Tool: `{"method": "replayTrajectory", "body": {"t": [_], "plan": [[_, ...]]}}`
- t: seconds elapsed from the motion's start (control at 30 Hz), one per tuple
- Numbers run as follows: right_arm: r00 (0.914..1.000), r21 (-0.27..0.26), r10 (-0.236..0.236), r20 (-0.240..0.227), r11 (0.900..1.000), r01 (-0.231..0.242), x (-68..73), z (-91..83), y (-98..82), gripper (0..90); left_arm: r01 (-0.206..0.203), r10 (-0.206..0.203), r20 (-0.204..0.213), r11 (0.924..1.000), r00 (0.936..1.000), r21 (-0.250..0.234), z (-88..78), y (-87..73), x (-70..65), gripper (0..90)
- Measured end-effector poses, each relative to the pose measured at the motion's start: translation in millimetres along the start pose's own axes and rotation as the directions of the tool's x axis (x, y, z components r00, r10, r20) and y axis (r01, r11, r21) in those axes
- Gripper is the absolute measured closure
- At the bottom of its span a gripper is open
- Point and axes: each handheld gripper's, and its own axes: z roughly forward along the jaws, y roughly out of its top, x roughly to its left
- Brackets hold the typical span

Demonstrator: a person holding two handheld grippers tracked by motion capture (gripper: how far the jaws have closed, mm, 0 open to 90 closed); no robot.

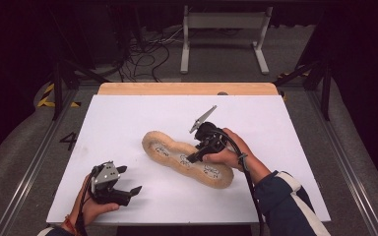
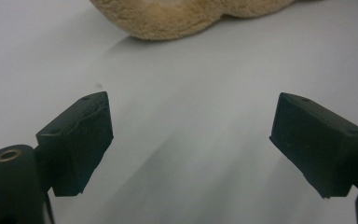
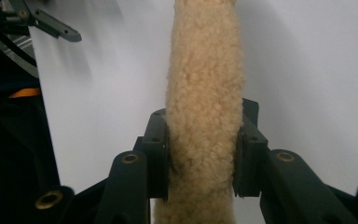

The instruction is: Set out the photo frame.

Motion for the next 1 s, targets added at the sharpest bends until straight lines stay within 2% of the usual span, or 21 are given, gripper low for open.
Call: {"method": "replayTrajectory", "body": {"t": [0.07,0.17,0.27,0.33,0.37,0.43,0.5,0.6,0.63,0.67,0.73,0.8,0.83,0.87,0.9,0.93,0.97,1.0], "plan": [[0.9998,-0.009,0.008,0.017,1.0,-0.008,-2.3,-1.4,-1.2,63.2,0.005,-0.005,-0.004,1.0,1.0,-0.005,8.9,12.0,6.8,13.7],[0.9994,-0.015,0.014,0.033,1.0,-0.013,-3.5,-2.4,-1.9,61.9,0.005,-0.005,-0.004,0.9999,1.0,-0.014,15.1,20.4,11.6,13.8],[0.9976,-0.045,0.02,0.066,0.999,-0.017,-2.6,-5.8,-2.6,56.2,0.023,-0.024,-0.022,0.9991,0.9995,-0.035,26.7,35.1,22.1,13.8],[0.9972,-0.071,0.026,0.07,0.997,-0.021,-1.0,-9.5,-3.7,55.6,0.052,-0.053,-0.021,0.9973,0.9984,-0.052,32.4,41.9,27.7,13.8],[0.9964,-0.076,0.024,0.081,0.997,-0.017,-0.2,-10.9,-4.6,52.6,0.059,-0.061,-0.02,0.9965,0.9979,-0.059,34.6,44.9,30.7,13.7],[0.9909,-0.096,0.019,0.133,0.995,-0.006,1.7,-13.6,-8.3,49.0,0.066,-0.067,-0.009,0.9955,0.9977,-0.068,39.1,49.5,34.6,13.7],[0.9868,-0.124,0.015,0.161,0.992,0.005,3.4,-17.0,-14.3,44.3,0.052,-0.053,-0.013,0.9964,0.9985,-0.068,44.9,52.4,35.1,13.8],[0.9742,-0.194,0.031,0.223,0.981,0.013,10.3,-25.8,-32.3,42.1,0.044,-0.045,-0.02,0.9979,0.9988,-0.047,54.5,55.8,36.0,14.6],[0.9742,-0.194,0.031,0.223,0.981,0.013,10.3,-25.8,-32.3,42.1,0.044,-0.045,-0.02,0.9979,0.9988,-0.047,54.5,55.8,36.0,15.8],[0.9691,-0.208,0.032,0.245,0.978,0.021,12.8,-28.0,-38.4,41.9,0.057,-0.058,-0.02,0.9973,0.9981,-0.046,56.8,56.6,36.4,15.8],[0.967,-0.249,0.047,0.25,0.968,0.017,16.8,-31.9,-51.8,41.9,0.059,-0.06,-0.023,0.9971,0.9979,-0.048,59.9,58.0,38.2,17.3],[0.9549,-0.289,0.071,0.288,0.957,0.016,22.4,-34.4,-67.6,41.1,0.062,-0.063,-0.034,0.9969,0.9974,-0.049,61.7,59.3,39.3,18.2],[0.9523,-0.299,0.074,0.296,0.954,0.019,24.6,-35.3,-73.0,41.1,0.057,-0.059,-0.036,0.9973,0.9976,-0.046,62.3,60.1,40.7,18.4],[0.9453,-0.325,0.09,0.314,0.945,0.018,27.9,-36.6,-82.0,41.1,0.07,-0.071,-0.031,0.9963,0.997,-0.051,63.2,60.2,40.3,18.9],[0.939,-0.347,0.105,0.327,0.938,0.016,30.4,-37.5,-87.5,41.3,0.062,-0.063,-0.034,0.9969,0.9974,-0.048,63.8,60.7,41.1,19.7],[0.9361,-0.382,0.119,0.331,0.924,0.017,33.8,-39.0,-94.9,41.7,0.059,-0.061,-0.037,0.9971,0.9974,-0.048,64.7,61.3,41.7,20.1],[0.9385,-0.415,0.13,0.32,0.91,0.015,37.2,-39.9,-102.0,41.5,0.065,-0.066,-0.033,0.9969,0.9973,-0.045,65.5,61.8,41.2,20.5],[0.9385,-0.444,0.146,0.313,0.896,0.008,40.5,-39.5,-108.9,41.5,0.049,-0.05,-0.032,0.9979,0.9982,-0.042,66.2,62.7,41.7,20.9]]}}
